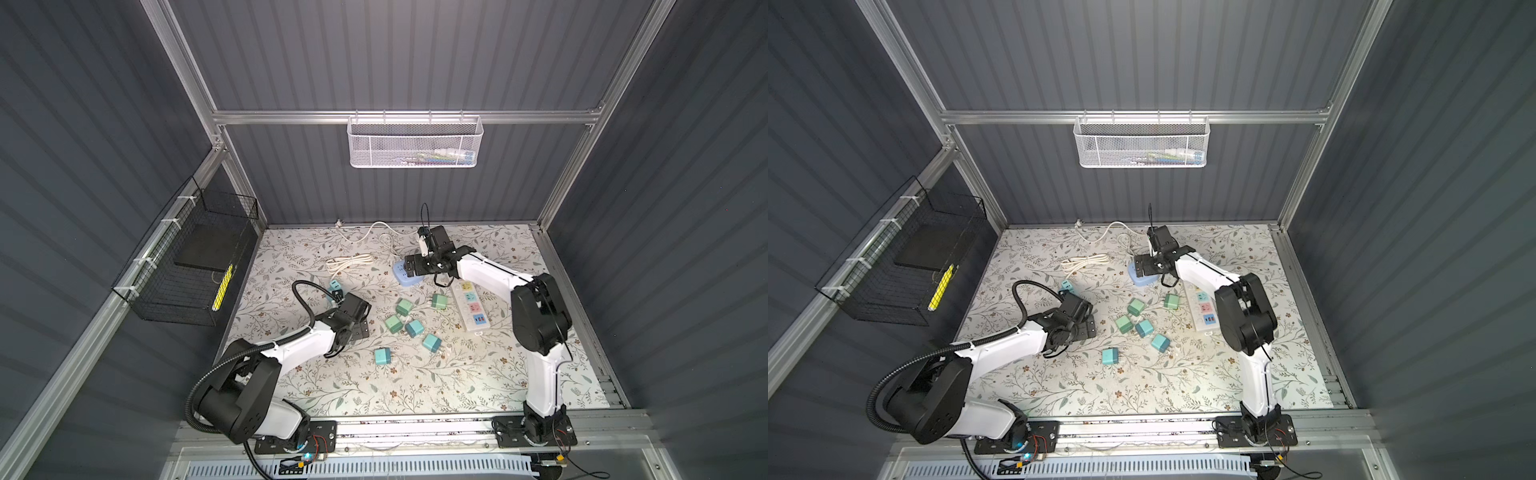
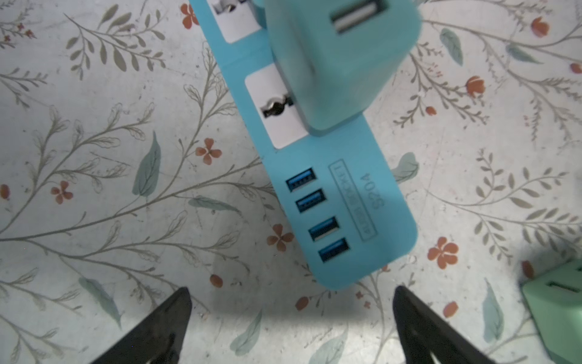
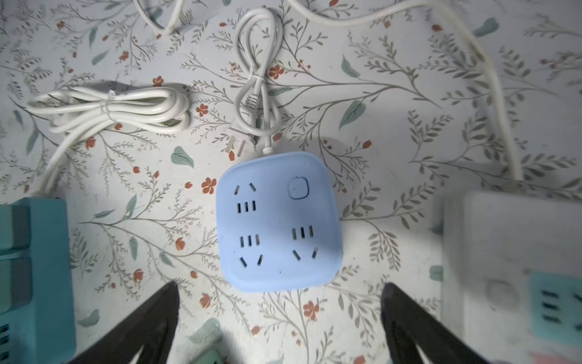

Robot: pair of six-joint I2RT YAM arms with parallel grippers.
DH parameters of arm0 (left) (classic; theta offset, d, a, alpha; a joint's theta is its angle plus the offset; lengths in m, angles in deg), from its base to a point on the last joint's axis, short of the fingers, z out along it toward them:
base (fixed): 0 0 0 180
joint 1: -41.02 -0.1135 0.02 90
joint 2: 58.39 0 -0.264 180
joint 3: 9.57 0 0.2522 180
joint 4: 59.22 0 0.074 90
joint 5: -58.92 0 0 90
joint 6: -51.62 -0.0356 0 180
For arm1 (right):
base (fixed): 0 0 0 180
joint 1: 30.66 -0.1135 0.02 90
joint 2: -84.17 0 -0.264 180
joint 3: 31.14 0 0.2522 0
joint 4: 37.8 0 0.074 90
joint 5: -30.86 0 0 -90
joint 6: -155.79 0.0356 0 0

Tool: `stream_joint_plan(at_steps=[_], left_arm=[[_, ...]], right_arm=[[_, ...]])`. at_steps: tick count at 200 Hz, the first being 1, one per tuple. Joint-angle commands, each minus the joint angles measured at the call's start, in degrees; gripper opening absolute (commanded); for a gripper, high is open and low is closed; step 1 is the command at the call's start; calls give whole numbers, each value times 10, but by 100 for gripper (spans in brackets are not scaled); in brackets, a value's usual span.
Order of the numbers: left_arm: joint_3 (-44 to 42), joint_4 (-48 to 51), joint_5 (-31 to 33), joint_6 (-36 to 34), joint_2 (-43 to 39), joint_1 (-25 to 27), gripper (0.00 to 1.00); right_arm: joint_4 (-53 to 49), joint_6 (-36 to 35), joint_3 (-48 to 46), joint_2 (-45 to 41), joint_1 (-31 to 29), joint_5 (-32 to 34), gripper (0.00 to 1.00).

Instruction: Insert the plug

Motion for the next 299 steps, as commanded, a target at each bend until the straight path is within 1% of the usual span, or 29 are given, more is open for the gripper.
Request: stream_joint_plan(at_steps=[1, 18, 28, 67, 70, 78, 95, 99, 113, 133, 160, 170, 187, 206, 220, 230, 232, 238, 256, 267, 287, 299], left_arm=[[0, 2, 14, -9, 10, -7, 100], [-7, -3, 15, -3, 13, -22, 100], [-9, -4, 15, -2, 14, -31, 99], [-7, 3, 6, 9, 14, -74, 97], [-7, 3, 4, 10, 13, -78, 97], [-6, 2, -2, 10, 10, -89, 97], [-4, 3, -9, 11, -7, -105, 97], [0, 5, -9, 12, -12, -106, 97], [13, 18, -7, 10, -33, -108, 97], [42, 47, -7, 4, -65, -108, 97], [83, 84, -15, -8, -107, -108, 97], [98, 92, -22, -16, -117, -108, 97], [129, 102, -43, -37, -115, -107, 97], [176, 107, -63, -74, -68, -106, 99], [236, 134, -69, -103, -2, -95, 100], [282, 145, -60, -130, 53, -79, 100], [292, 150, -56, -134, 64, -75, 100], [323, 160, -49, -149, 98, -65, 100], [433, 204, -31, -198, 201, -42, 100], [490, 223, -29, -225, 251, -35, 100], [551, 233, -35, -263, 313, -33, 100], [572, 228, -54, -288, 341, -33, 100]], right_arm=[[-56, -3, 58, 47, 6, -28, 99], [-72, 10, 101, 87, 7, -43, 99], [-74, 16, 111, 99, 7, -46, 99], [-35, 61, 69, 85, 3, -95, 99], [-19, 68, 62, 82, 2, -100, 99], [5, 85, 43, 73, -1, -121, 99], [67, 147, -3, 55, -7, -167, 99], [82, 163, -12, 52, -10, -198, 99], [143, 221, -42, 44, -20, -244, 99], [171, 249, -38, 41, -46, -263, 99], [232, 303, -33, 40, -60, -344, 99], [240, 304, -49, 21, -58, -343, 99], [224, 273, -85, -26, -49, -307, 99], [186, 231, -134, -92, -29, -244, 99], [165, 204, -173, -141, -12, -201, 99], [146, 185, -195, -170, 1, -181, 99], [142, 181, -199, -174, 3, -163, 99], [133, 169, -211, -193, 11, -147, 99], [110, 146, -245, -237, 36, -128, 99], [107, 142, -266, -259, 50, -131, 99], [102, 133, -293, -293, 64, -135, 99], [100, 122, -306, -308, 65, -129, 99]])
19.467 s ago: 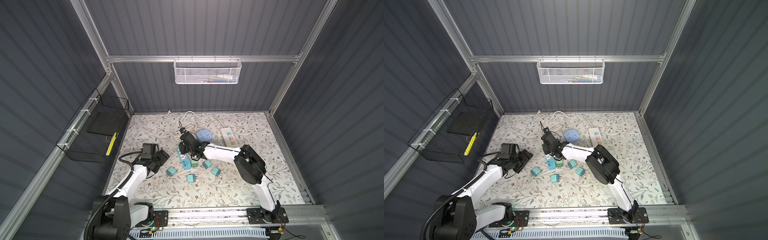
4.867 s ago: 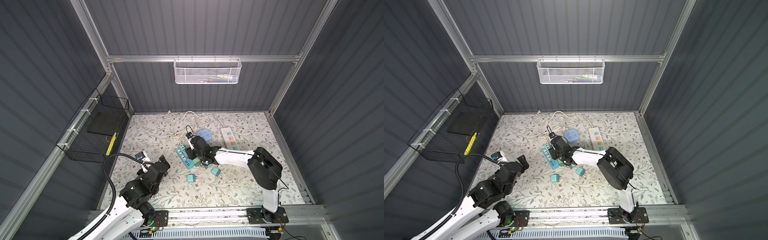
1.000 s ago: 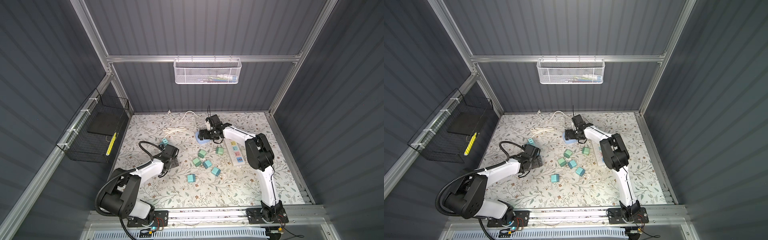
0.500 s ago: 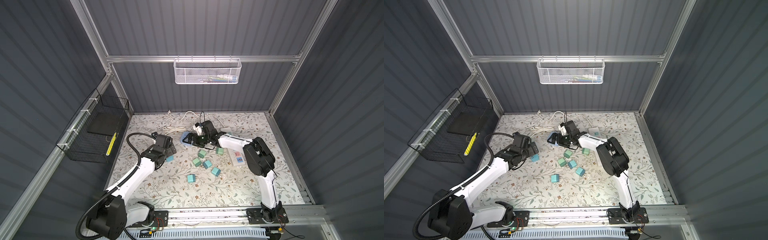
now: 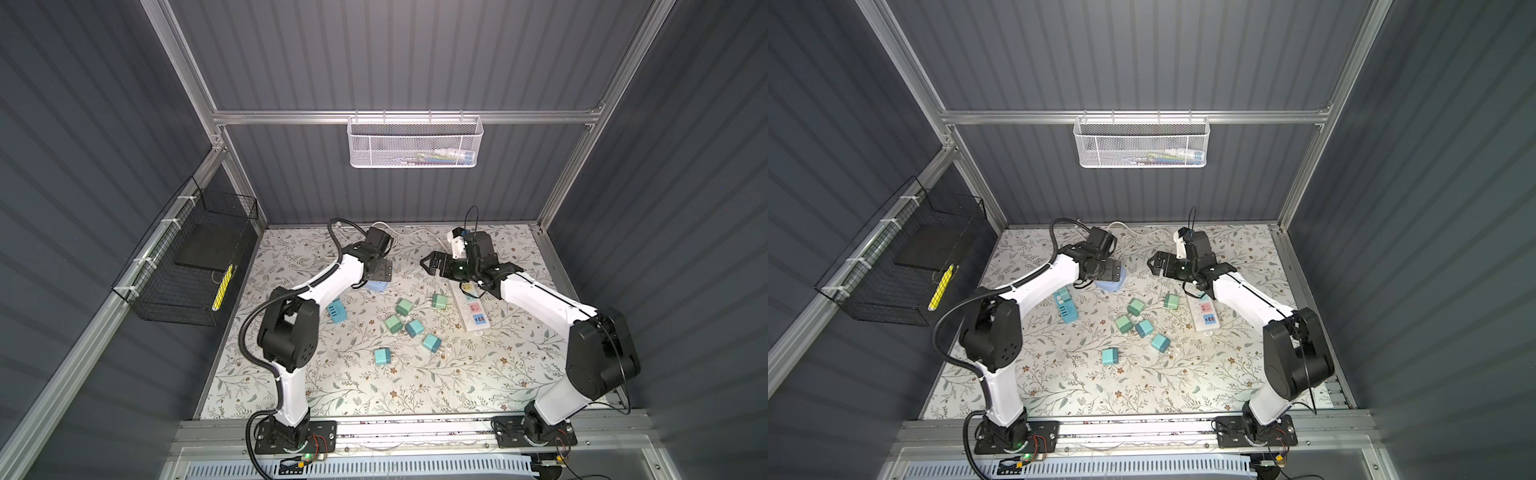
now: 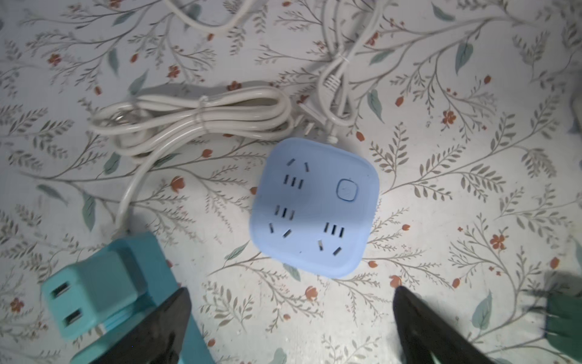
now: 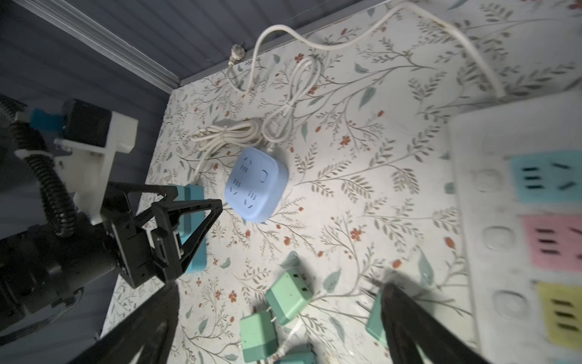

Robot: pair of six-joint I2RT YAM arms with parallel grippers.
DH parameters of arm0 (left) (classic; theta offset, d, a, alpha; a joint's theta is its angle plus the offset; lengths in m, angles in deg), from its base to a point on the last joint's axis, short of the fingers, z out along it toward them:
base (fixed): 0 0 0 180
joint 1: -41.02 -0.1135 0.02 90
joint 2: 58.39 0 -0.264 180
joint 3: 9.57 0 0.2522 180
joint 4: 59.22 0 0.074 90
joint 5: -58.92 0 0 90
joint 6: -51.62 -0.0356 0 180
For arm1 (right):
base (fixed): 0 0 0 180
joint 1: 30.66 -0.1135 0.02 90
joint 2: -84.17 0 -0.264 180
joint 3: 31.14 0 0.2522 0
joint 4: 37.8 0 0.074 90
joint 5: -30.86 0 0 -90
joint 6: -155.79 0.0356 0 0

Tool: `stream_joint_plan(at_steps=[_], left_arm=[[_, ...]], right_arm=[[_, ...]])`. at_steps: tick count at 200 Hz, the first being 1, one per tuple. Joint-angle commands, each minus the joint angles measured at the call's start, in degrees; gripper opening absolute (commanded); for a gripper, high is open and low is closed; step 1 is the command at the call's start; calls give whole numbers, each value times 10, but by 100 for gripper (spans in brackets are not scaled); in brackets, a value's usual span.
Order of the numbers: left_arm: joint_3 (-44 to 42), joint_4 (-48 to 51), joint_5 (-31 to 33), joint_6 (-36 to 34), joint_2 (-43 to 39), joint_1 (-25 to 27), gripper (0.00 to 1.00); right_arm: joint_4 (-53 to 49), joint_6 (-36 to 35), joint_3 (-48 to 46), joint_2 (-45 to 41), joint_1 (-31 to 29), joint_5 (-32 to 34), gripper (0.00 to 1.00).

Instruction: Insert the plug

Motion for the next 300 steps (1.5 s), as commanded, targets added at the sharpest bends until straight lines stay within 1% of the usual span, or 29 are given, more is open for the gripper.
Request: stream_joint_plan(at_steps=[1, 17, 32, 63, 76, 82, 92, 103, 113, 123, 136, 165, 187, 194, 230, 267, 284, 300], left_arm=[[48, 50, -15, -83, 42, -4, 100], [80, 54, -19, -104, 82, -3, 100], [107, 59, -3, -110, 110, -3, 100], [135, 20, 21, -104, 122, -5, 100], [155, -2, 20, -108, 135, -8, 100], [170, -5, 19, -112, 147, -9, 97], [199, -5, -3, -124, 171, -13, 86], [229, -1, -27, -132, 200, -18, 77], [249, 1, -43, -131, 223, -24, 74], [270, 7, -55, -136, 245, -26, 69], [291, 14, -53, -142, 266, -27, 67], [304, 5, -50, -148, 289, -29, 67], [313, 7, -91, -151, 299, -27, 64], [307, 3, -109, -154, 295, -26, 63], [223, -36, -135, -174, 249, 7, 60], [105, -89, -164, -133, 188, 30, 57], [61, -112, -171, -130, 163, 39, 58], [42, -125, -176, -147, 151, 45, 64]], right_arm=[[-30, -37, -25, -26, 2, 21, 99], [-36, -48, -33, -38, 2, 29, 99], [-36, -54, -38, -44, 4, 35, 99], [-37, -69, -42, -49, 7, 37, 99], [-37, -71, -42, -46, 8, 37, 99], [-37, -70, -42, -44, 9, 33, 99], [-34, -66, -45, -39, 11, 26, 99], [-29, -64, -50, -36, 12, 22, 99], [-27, -62, -53, -34, 13, 18, 99], [-26, -61, -56, -34, 14, 16, 99], [-26, -61, -58, -35, 15, 13, 99], [-27, -63, -64, -40, 17, 15, 99], [-26, -62, -70, -43, 19, 15, 99], [-27, -62, -70, -43, 20, 16, 99], [-27, -59, -72, -48, 21, 17, 99], [-30, -60, -66, -52, 21, 16, 99], [-32, -62, -64, -58, 21, 17, 99], [-36, -64, -60, -61, 22, 23, 99]])
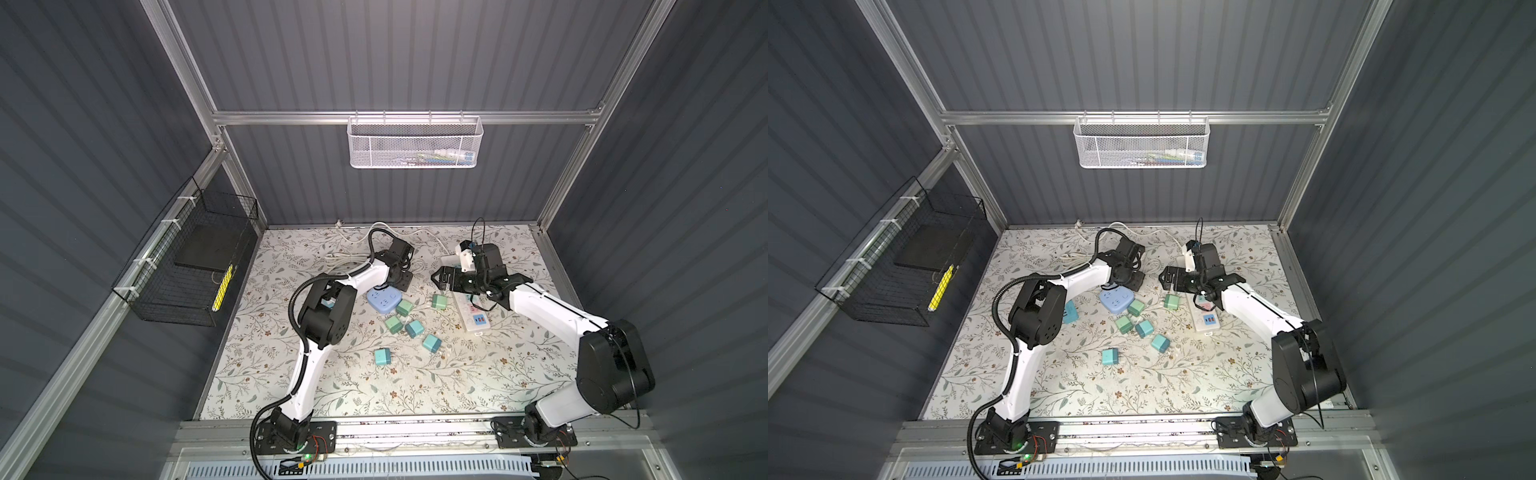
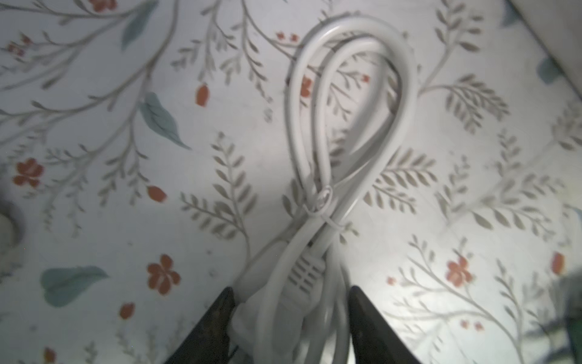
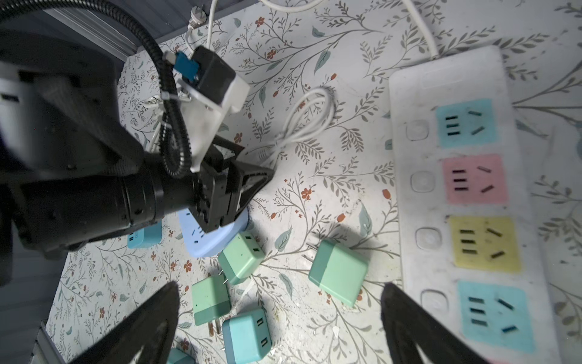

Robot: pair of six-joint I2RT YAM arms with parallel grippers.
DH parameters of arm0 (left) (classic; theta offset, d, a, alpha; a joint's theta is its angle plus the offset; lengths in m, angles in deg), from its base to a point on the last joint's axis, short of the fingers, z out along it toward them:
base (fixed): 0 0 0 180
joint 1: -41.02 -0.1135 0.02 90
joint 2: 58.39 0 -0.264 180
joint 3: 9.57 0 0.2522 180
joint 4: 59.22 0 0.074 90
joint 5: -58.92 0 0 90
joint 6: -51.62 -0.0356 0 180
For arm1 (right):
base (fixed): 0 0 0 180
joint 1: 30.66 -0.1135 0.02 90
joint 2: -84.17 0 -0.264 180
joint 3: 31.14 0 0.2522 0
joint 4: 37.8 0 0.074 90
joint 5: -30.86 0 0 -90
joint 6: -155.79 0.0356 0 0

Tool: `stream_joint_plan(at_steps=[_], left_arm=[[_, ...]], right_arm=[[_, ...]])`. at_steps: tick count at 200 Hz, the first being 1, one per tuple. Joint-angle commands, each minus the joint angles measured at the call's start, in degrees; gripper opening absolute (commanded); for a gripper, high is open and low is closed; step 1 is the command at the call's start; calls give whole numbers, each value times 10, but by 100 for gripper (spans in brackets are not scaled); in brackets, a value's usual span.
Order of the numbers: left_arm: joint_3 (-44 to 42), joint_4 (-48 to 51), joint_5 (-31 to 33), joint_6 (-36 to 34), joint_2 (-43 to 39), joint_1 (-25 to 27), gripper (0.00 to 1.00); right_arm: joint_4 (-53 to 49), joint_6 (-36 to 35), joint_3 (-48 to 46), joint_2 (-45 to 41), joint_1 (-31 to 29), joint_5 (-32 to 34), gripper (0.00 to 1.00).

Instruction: Insert the plug

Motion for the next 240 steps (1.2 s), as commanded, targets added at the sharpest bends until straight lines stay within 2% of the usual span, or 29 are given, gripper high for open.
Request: stream_joint_plan(at_steps=[1, 36, 59, 78, 95, 111, 122, 130, 144, 164, 184, 207, 225, 240], left_arm=[[-31, -17, -32, -5, -21, 5, 64], [-4, 9, -29, -44, -46, 5, 81], [-2, 16, -20, -45, -102, 6, 86], [-35, 13, -7, -22, -176, 6, 89], [-99, 11, -5, 31, -258, 6, 88], [-188, 5, -12, 112, -331, 6, 84], [-252, 11, -13, 176, -374, 6, 83], [-288, 14, -14, 211, -401, 7, 82], [-355, 14, 18, 281, -453, 7, 83], [-439, 11, 80, 344, -533, 7, 86], [-485, 40, 152, 400, -600, 5, 93], [-527, 48, 190, 446, -663, 4, 96], [-546, 65, 226, 473, -705, 3, 100], [-556, 64, 227, 468, -731, 2, 100]], right_arm=[[-12, -8, 7, -18, 3, 6, 99], [-24, -6, 14, -25, 4, 19, 99], [-31, -5, 13, -36, 4, 39, 99], [-40, -5, 10, -46, 4, 66, 99], [-33, 3, -3, -53, 5, 78, 99], [-21, 12, -19, -54, 9, 64, 99], [-31, 20, -18, -50, 11, 50, 91], [-26, 7, -19, -49, 11, 11, 84], [-6, -17, -31, -43, -1, -73, 80], [-32, -46, -16, -14, -67, -54, 80], [-46, -54, 4, 31, -138, -56, 84], [-49, -46, 36, 92, -191, -61, 84], [-54, -35, 62, 134, -210, -57, 84], [-44, -15, 70, 157, -213, -60, 84]])
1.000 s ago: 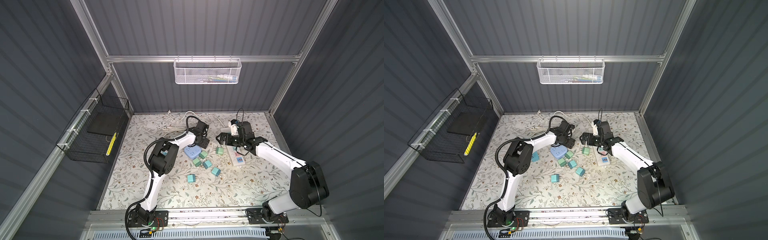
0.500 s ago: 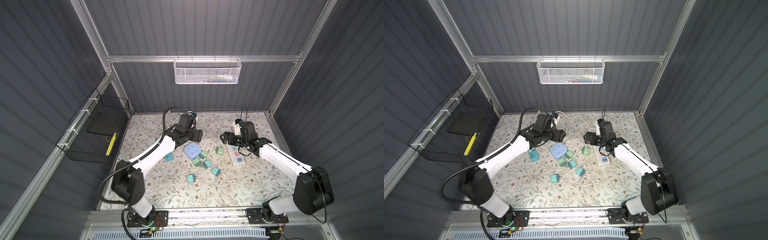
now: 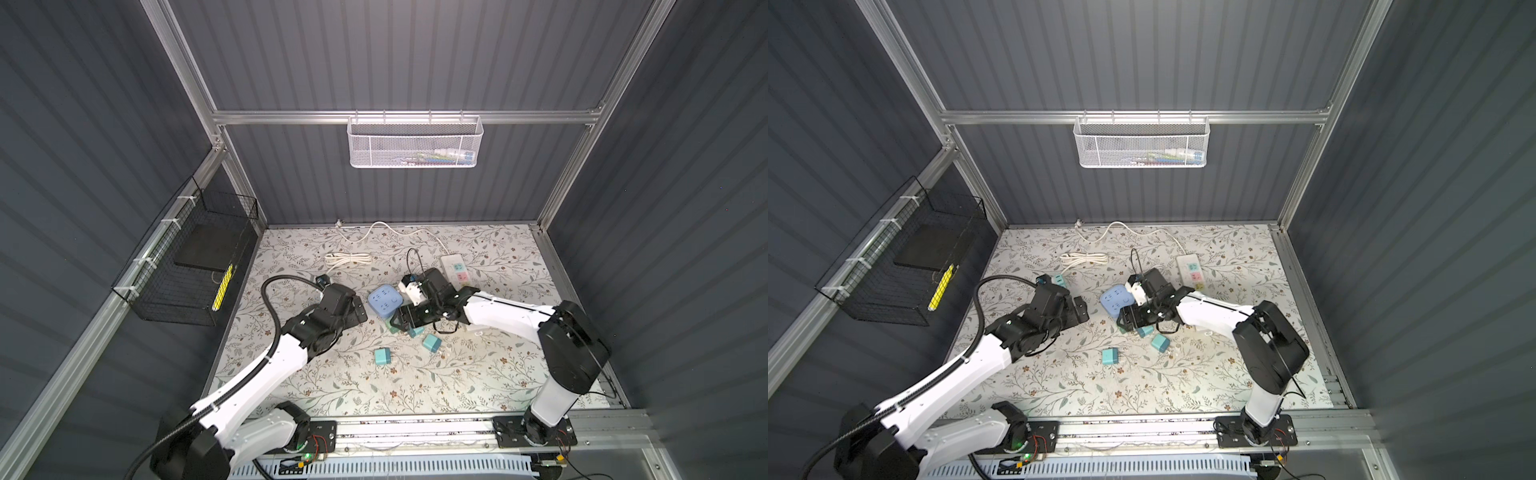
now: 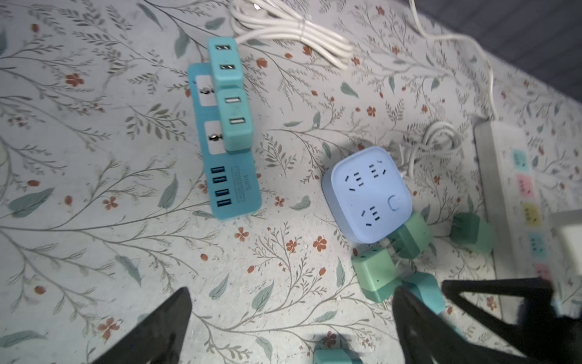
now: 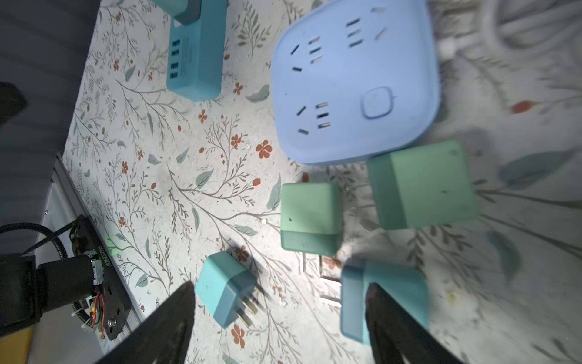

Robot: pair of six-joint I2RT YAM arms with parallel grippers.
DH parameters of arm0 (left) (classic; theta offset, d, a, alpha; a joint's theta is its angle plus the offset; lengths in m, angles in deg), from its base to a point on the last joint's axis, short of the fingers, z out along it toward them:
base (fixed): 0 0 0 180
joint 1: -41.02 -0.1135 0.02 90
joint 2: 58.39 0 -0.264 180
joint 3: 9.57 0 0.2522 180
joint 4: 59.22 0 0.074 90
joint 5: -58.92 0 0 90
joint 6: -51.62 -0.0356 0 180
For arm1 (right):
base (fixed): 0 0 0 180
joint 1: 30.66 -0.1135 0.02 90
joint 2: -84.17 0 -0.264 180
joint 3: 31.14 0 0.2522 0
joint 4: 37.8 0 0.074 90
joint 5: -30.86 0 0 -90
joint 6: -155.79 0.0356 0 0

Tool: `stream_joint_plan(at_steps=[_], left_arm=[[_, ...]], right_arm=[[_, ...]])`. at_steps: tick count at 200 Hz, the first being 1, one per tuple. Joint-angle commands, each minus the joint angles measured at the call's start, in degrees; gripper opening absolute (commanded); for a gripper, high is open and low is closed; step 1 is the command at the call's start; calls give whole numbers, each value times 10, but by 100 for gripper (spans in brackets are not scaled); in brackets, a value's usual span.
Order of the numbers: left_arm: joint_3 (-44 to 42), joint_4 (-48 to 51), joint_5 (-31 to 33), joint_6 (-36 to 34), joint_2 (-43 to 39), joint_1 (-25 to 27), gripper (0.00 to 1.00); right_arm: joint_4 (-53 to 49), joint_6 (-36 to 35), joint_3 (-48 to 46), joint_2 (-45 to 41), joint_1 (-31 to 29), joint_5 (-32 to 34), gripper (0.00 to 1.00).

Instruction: Insert the plug

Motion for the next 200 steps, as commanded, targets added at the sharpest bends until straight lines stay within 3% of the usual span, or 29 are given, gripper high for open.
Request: stream_joint_plan(at_steps=[1, 60, 116, 147, 163, 179, 200], left_arm=[[-18, 21, 48, 42, -33, -4, 100], [-4, 50, 54, 10, -59, -6, 100], [-8, 62, 67, 8, -69, -8, 100], [-35, 18, 42, -19, -55, -8, 100], [-47, -12, 21, -52, -32, -8, 100], [-27, -8, 2, -82, 6, -8, 100], [5, -7, -50, -130, 65, -8, 100]], right_arm=[[-5, 20, 26, 28, -1, -6, 84], [9, 51, 49, 79, -23, -38, 84], [62, 112, 37, 63, -33, -142, 83], [30, 95, 22, 16, -13, -96, 83], [11, 81, -1, -34, 7, -37, 84], [-8, 58, -19, -88, 26, 49, 90], [-25, 12, -29, -125, 55, 80, 99]])
